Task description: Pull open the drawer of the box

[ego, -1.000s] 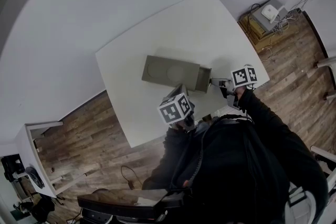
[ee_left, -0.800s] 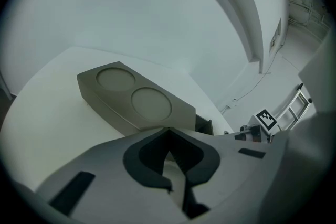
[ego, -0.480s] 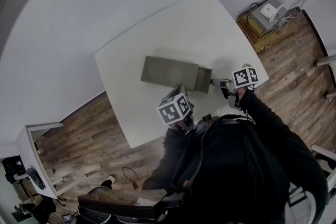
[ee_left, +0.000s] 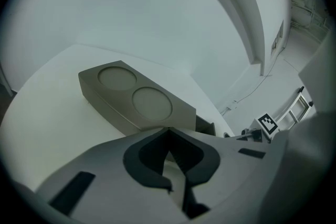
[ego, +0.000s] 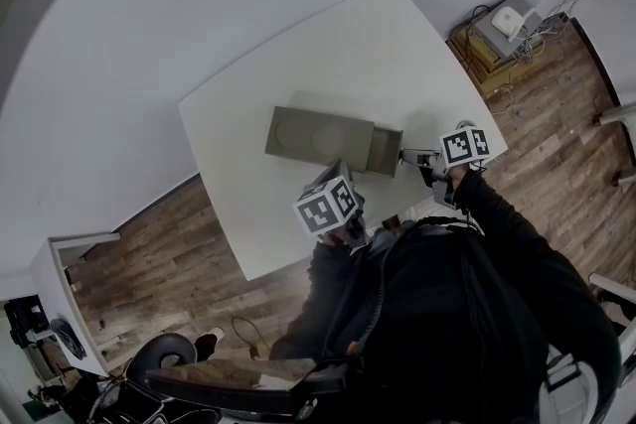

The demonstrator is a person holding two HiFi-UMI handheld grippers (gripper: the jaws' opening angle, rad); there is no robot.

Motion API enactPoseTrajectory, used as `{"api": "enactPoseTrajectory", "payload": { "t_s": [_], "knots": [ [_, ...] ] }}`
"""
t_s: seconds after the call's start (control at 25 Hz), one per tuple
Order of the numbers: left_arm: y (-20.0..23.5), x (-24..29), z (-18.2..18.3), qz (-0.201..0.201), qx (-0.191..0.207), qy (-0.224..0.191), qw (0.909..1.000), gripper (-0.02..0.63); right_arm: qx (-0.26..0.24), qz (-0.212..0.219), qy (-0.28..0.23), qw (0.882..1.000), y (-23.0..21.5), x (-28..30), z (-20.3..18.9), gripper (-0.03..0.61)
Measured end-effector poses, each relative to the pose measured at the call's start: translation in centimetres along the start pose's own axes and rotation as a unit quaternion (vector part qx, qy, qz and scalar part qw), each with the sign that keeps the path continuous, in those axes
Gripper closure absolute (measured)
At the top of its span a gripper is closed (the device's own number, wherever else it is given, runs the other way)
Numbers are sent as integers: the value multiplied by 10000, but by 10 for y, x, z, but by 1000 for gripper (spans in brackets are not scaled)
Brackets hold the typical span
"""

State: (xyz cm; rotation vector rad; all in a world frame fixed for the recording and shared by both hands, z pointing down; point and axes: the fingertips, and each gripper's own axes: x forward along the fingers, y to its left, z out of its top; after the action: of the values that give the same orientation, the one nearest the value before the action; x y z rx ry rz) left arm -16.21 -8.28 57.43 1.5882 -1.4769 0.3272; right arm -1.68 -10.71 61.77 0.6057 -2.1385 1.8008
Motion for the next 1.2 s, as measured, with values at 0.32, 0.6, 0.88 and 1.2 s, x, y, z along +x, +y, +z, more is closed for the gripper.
{"api": "enactPoseTrajectory", "payload": {
  "t_s": [0.32,0.6,0.88,1.2],
  "knots": [
    [-1,-2,-1,76,56,-15,10000,617,27,6,-6,10000,-1,-2,-3,545],
    [0,-1,1,101,82,-38,9999,617,39,-14,-4,10000,-3,-5,-1,545],
    [-1,-1,0,103,52,-38,9999,617,31,-26,-37,10000,-4,-9,-1,545],
    [-2,-2,-2,89,39,-66,9999,617,8,-37,-38,10000,-6,-13,-4,545]
  ]
}}
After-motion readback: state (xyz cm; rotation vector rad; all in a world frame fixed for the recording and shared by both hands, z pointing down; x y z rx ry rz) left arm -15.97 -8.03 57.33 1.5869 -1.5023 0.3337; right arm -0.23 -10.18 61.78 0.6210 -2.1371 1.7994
